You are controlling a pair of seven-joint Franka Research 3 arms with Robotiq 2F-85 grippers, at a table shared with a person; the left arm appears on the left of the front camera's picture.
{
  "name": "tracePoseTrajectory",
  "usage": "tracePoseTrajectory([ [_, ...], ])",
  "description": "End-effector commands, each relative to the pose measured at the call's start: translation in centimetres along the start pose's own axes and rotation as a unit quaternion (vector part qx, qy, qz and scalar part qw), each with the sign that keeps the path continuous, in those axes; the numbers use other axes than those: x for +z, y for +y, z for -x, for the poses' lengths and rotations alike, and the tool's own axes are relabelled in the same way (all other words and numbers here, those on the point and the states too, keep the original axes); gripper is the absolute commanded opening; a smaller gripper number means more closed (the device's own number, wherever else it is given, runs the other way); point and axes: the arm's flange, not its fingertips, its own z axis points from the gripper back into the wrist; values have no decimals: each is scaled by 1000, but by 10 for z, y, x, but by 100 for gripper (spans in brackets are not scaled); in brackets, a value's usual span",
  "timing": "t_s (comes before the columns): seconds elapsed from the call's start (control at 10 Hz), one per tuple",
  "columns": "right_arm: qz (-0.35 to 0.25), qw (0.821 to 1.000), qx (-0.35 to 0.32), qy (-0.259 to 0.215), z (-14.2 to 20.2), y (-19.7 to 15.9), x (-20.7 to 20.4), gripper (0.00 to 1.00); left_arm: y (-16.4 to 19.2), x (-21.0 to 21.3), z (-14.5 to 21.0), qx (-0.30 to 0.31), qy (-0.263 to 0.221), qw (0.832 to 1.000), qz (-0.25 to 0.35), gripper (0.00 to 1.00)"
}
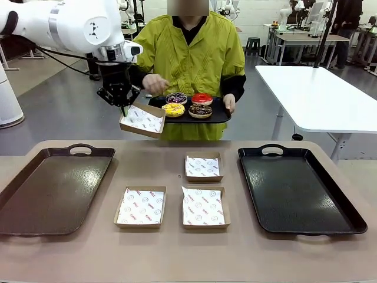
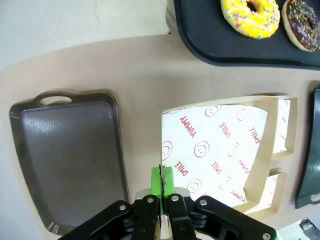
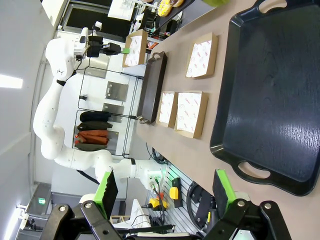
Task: Individually package the donuts and arrange them on the tray.
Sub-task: Pick up one Paper togo box, then place the picked Paper togo box on the Handle tray while simultaneously picking up another Paper togo box from the table with the other hand.
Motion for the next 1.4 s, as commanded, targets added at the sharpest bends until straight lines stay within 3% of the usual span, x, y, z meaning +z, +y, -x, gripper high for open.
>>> tracePoseTrajectory([
  [0.0,-8,1000,4,-8,-2,-1,0,100,3,-8,-5,3,6,1000,3,0],
  [1.3,-8,1000,4,-8,-2,-1,0,100,0,0,0,0,0,1000,0,0],
])
